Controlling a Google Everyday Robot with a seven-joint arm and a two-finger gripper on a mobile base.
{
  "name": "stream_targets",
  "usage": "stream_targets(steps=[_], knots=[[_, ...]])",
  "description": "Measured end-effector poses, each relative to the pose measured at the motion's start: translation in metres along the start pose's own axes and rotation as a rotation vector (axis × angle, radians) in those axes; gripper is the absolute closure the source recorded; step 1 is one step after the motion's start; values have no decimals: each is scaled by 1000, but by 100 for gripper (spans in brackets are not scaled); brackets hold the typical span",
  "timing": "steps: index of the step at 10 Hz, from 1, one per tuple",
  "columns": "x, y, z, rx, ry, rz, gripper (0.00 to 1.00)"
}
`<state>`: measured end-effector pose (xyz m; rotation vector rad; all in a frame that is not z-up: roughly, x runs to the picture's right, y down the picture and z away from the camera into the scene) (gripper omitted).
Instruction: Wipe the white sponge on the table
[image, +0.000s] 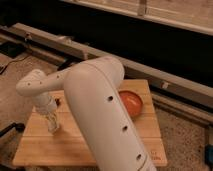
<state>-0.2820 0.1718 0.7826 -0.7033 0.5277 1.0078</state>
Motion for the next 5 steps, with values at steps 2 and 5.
stream_targets(steps=[2,5], knots=[[-4,-2,10,-18,34,-9,100],[-10,-13,28,-21,96,8,100]])
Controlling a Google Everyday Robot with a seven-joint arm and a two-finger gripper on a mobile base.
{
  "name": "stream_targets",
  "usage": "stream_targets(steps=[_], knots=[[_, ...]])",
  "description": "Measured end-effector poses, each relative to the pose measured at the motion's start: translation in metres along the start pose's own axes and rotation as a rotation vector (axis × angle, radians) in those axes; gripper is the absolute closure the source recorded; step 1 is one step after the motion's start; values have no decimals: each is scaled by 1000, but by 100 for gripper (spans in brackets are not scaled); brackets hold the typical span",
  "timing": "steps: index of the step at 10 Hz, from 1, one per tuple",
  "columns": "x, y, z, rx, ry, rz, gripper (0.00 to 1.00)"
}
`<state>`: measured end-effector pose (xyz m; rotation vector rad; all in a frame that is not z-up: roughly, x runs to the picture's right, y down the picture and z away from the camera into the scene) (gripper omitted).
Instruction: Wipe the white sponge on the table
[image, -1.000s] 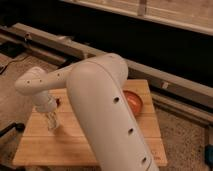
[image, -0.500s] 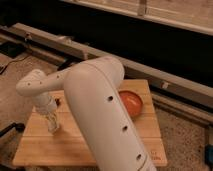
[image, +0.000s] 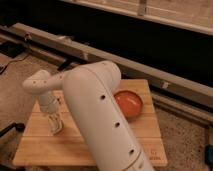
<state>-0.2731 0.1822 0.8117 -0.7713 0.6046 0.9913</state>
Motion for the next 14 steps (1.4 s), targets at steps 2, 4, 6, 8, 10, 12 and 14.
stream_targets(steps=[2,4,6,8,10,12,14], knots=[[-5,-7,10,14,32,22,100],[-7,-13,18,30,53,42,100],[-6,-17,20,40,60,61,100],[-4,-26,20,40,59,84,100],[-3,-39,19,40,57,117,100],[-3,-50,21,42,61,147,100],[-3,-60,22,42,67,173,100]])
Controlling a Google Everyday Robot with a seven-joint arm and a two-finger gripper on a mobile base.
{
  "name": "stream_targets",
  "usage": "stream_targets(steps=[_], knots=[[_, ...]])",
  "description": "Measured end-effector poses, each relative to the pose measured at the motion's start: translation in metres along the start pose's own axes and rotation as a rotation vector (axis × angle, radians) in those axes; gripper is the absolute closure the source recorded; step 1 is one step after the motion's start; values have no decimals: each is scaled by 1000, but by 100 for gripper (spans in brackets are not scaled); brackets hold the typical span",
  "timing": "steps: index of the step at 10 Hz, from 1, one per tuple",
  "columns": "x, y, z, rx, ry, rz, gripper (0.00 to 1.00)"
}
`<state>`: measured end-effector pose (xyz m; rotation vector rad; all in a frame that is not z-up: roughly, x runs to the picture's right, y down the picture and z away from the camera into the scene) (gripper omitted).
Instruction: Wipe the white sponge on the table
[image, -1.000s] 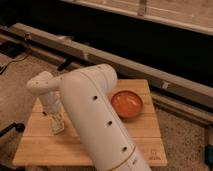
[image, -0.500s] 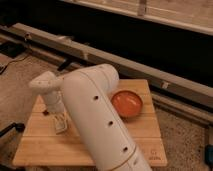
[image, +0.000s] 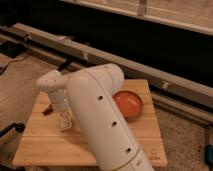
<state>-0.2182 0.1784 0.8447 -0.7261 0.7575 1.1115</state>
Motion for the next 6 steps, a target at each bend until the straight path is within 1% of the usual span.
stream_targets(steps=[4,6], knots=[[-1,-16,1,3,2,47,100],[-2,-28,2,12,4,80,100]])
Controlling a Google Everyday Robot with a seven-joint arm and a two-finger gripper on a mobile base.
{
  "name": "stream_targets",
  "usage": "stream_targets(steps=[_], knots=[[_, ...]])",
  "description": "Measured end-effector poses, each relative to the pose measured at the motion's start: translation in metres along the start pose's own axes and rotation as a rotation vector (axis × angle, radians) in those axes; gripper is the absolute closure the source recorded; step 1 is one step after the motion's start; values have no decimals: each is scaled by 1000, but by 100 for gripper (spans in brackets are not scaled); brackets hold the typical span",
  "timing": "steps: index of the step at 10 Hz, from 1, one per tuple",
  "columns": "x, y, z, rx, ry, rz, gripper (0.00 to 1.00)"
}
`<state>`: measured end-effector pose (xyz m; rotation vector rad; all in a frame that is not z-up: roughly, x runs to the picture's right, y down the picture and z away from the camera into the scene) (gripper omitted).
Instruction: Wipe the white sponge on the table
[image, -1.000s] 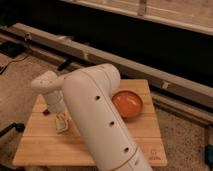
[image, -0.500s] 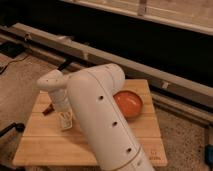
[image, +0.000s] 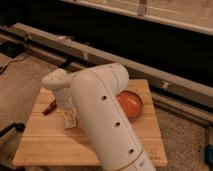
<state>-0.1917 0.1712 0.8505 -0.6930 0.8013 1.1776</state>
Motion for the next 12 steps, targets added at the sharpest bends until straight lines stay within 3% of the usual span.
stream_targets(steps=[6,8,12], knots=[[1,-11,1,79,3,58,100],[2,-15,-1,97,-4,78,87],[8,-11,-11,101,-42,70,47]])
